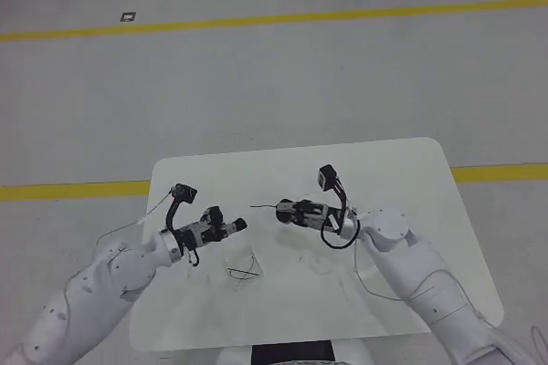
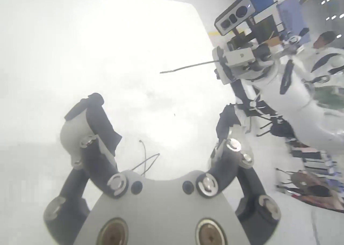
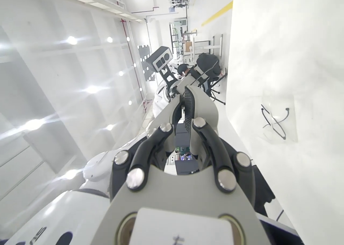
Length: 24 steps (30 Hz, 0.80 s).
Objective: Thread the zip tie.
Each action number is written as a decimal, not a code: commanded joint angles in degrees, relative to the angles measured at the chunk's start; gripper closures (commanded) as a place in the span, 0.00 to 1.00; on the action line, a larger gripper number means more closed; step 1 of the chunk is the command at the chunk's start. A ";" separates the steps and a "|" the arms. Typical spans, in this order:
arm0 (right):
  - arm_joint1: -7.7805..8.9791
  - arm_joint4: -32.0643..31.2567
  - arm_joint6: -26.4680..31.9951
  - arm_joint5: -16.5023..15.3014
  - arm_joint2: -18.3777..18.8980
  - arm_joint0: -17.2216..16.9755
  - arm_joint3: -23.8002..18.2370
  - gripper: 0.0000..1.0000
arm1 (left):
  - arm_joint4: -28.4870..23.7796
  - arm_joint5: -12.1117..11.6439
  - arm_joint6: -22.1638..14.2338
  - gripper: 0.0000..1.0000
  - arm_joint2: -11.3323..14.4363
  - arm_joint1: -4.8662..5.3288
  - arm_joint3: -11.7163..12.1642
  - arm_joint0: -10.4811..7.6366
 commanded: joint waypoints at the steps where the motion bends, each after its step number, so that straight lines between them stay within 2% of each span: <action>1: 0.02 1.39 2.47 -1.28 0.04 0.38 1.20 1.00 | -4.01 0.00 -2.23 0.00 0.19 -0.14 0.44 -0.59; 4: -0.01 3.07 5.87 -2.52 -0.14 1.37 3.28 1.00 | -8.38 0.00 -6.11 0.00 0.30 -0.47 1.37 -1.59; 8: -0.26 4.88 9.54 -3.44 -1.17 3.02 6.19 1.00 | -15.60 0.00 -11.42 0.00 -0.20 -1.41 2.46 -2.53; 12: -0.88 6.99 12.63 -5.10 -3.11 4.87 9.07 1.00 | -22.88 0.00 -17.76 0.00 -2.22 -3.06 5.16 -2.88; 15: -1.34 8.88 14.05 -6.65 -4.12 5.82 10.78 1.00 | -25.18 0.00 -23.21 0.00 -4.04 -4.35 6.60 -3.26; 22: -1.34 8.88 14.05 -6.65 -4.12 5.82 10.78 1.00 | -25.53 0.05 -23.11 0.00 -3.93 -4.39 6.51 -3.18; 24: -1.39 9.64 13.11 -6.68 -4.07 5.25 10.20 1.00 | -29.08 0.05 -24.73 0.00 -3.50 -4.62 7.53 -3.31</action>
